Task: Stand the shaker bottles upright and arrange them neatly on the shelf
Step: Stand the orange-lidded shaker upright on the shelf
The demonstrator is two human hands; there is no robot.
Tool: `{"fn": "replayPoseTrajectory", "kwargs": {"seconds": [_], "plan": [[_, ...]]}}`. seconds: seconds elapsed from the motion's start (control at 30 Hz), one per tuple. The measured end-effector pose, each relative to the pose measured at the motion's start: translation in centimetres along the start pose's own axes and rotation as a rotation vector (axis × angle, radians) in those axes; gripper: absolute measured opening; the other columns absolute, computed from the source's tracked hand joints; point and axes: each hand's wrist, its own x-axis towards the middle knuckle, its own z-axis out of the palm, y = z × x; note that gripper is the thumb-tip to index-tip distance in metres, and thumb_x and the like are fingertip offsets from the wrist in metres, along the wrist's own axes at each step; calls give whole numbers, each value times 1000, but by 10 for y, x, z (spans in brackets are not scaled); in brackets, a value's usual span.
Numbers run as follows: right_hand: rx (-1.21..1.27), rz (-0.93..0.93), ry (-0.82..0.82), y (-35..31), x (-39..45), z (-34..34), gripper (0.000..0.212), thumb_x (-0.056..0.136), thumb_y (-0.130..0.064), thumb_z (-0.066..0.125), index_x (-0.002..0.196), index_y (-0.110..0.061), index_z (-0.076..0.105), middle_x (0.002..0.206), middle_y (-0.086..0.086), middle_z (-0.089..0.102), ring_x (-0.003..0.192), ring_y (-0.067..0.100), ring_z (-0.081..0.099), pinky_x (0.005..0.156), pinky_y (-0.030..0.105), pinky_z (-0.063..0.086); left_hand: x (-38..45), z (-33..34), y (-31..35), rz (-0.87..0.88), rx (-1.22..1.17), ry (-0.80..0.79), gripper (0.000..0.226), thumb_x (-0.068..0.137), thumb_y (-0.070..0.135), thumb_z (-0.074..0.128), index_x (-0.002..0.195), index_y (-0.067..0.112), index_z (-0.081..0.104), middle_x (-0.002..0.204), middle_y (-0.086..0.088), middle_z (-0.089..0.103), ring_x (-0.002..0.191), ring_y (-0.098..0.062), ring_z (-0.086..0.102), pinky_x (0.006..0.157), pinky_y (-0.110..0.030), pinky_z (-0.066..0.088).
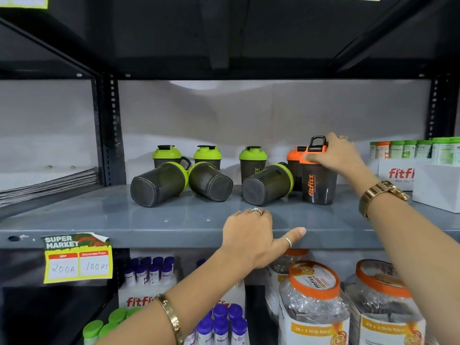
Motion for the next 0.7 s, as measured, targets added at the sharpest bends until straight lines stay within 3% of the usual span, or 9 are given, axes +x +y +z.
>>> {"fn": "replayPoseTrajectory", "kwargs": {"seconds": [0.1,0.3,0.53,0.6,0.7], "plan": [[149,-13,-96,10,3,-6,50,76,-35,70,109,-2,51,115,23,56,108,36,50,76,33,35,0,-1,0,-1,0,-3,71,79,76,22,82,13,56,89,-6,64,85,-25,58,60,-31,33],[396,-24,-246,19,4,-17,37,82,-9,66,116,0,56,123,22,58,98,28,51,81,26,31,0,0,0,7,-7,-6,76,76,78,15,81,14,55,88,-5,64,84,-23,59,59,-29,34],[504,72,-362,22,10,-19,35,84,-2,58,117,-13,57,112,12,56,101,23,49,84,30,38,0,4,-2,-9,12,13,85,70,82,6,84,16,57,90,-1,64,86,-21,59,58,-30,36],[534,116,-395,21,13,-17,38,85,-1,56,121,-12,55,119,14,54,113,26,48,99,37,35,0,4,-1,-13,29,18,85,68,81,4,84,16,57,91,-1,64,87,-22,59,58,-30,35],[633,150,-287,21,10,-8,62,87,-9,57,144,-9,30,148,11,35,138,28,30,112,39,22,0,3,0,-24,31,6,81,71,80,11,86,15,57,93,-2,65,88,-22,59,59,-30,36]]}}
